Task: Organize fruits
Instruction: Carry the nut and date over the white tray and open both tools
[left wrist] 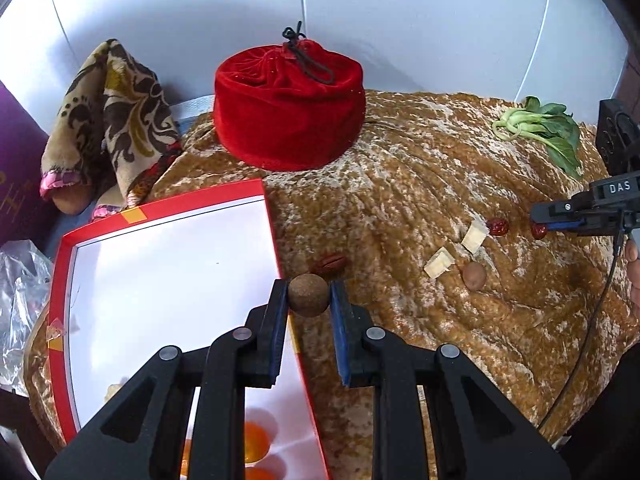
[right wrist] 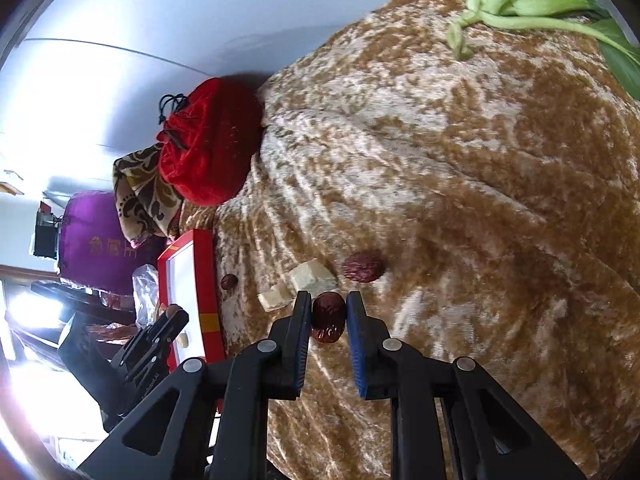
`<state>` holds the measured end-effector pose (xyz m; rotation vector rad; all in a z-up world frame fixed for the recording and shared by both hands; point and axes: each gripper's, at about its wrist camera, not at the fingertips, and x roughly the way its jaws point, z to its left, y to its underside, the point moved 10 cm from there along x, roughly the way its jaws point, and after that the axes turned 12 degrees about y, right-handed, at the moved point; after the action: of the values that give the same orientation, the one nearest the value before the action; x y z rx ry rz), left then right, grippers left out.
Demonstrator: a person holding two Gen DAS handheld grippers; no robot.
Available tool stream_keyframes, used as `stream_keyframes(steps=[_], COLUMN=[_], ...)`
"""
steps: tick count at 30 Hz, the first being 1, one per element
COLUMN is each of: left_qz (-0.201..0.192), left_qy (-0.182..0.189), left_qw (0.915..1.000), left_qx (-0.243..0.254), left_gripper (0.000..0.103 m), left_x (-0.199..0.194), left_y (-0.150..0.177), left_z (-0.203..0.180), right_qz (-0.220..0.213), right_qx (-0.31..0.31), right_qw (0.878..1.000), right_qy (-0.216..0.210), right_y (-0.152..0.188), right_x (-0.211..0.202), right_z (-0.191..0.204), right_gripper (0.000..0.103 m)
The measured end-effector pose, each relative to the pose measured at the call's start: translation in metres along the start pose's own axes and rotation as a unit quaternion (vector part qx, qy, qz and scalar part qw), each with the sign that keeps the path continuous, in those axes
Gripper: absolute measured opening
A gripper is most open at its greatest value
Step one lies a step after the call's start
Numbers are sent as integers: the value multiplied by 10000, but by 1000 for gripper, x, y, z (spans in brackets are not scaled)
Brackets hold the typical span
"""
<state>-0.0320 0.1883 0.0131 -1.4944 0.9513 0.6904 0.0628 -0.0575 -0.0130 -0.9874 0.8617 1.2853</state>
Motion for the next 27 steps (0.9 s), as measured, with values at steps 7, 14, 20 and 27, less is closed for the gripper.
stream_keyframes(steps=[7, 14, 20, 27], left_qz=[-35, -107, -166, -250], left_qy=[-56, -160, -339, -468], left_qw=[9999, 9993, 9981, 9963], left_qx=[-124, -325, -480, -673], left_gripper=[19, 19, 19, 19], left_x=[-6, -14, -26, -40], left_y=[2, 4, 10, 22], left_z=[10, 26, 48, 74], right_qz=[-171, -112, -241, -774], right_qx=[-123, -443, -644, -833], right_qw=[9996, 9986, 9967, 9917], right_qy=[-163, -257, -422, -594], right_y=[1, 18, 21, -4], right_x=[-8, -2, -11, -57], right_z=[21, 58, 94, 131], right_gripper=[18, 18, 18, 18])
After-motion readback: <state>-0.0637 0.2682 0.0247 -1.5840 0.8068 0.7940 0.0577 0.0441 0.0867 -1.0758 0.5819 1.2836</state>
